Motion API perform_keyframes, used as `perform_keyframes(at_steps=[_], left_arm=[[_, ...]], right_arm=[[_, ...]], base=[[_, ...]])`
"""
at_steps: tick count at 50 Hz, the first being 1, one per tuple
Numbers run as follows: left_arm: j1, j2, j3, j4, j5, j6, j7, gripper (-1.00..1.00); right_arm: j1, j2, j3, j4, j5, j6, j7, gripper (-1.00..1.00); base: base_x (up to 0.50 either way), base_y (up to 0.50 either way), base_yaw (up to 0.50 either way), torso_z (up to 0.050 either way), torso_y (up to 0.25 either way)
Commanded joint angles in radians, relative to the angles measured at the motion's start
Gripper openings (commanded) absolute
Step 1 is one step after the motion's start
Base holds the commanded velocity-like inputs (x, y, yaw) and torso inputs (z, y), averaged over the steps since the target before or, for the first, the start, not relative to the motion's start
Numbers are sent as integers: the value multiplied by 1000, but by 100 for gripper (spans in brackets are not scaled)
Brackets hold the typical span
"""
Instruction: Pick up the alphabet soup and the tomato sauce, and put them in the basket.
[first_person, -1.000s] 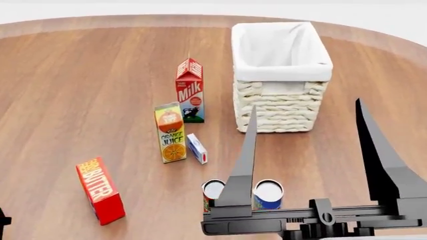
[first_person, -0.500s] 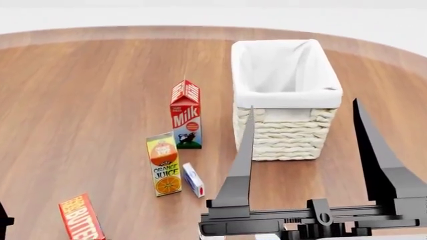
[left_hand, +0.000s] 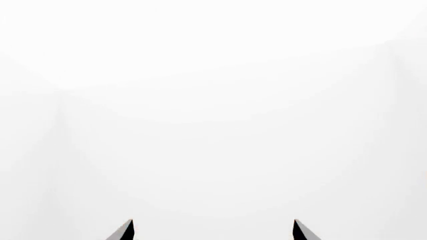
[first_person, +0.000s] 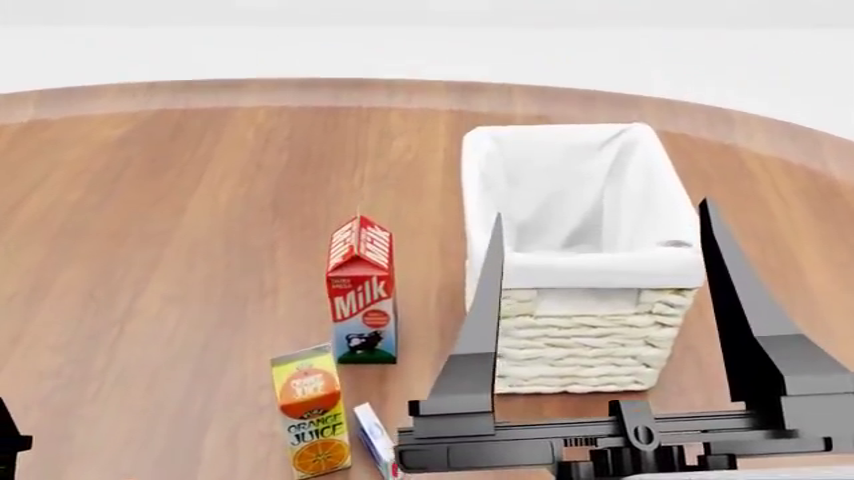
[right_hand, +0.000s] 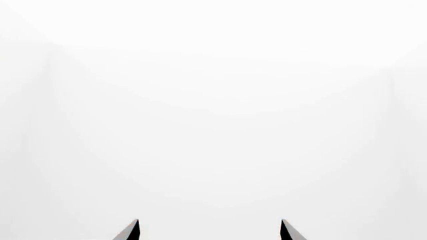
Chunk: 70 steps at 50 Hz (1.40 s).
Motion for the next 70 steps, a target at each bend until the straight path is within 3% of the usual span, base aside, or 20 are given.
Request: perform_keyframes(at_steps=[1, 53, 61, 70], left_arm=[[-14, 5, 9, 3, -2, -12, 2, 100], [-12, 11, 33, -17, 13, 9, 6, 100], [-16, 13, 36, -24, 10, 9, 8, 100], [-23, 22, 45, -35, 8, 5, 12, 100]], right_arm=[[8, 7, -4, -5, 9, 9, 8, 100], [-4, 33, -19, 6, 38, 0, 46, 100], [50, 27, 14, -50, 125, 156, 58, 100], [210, 34, 143, -137, 427, 562, 139, 100]], base=[[348, 0, 0, 0, 0], [334, 0, 0, 0, 1], [12, 0, 0, 0, 0], [0, 0, 0, 0, 0]])
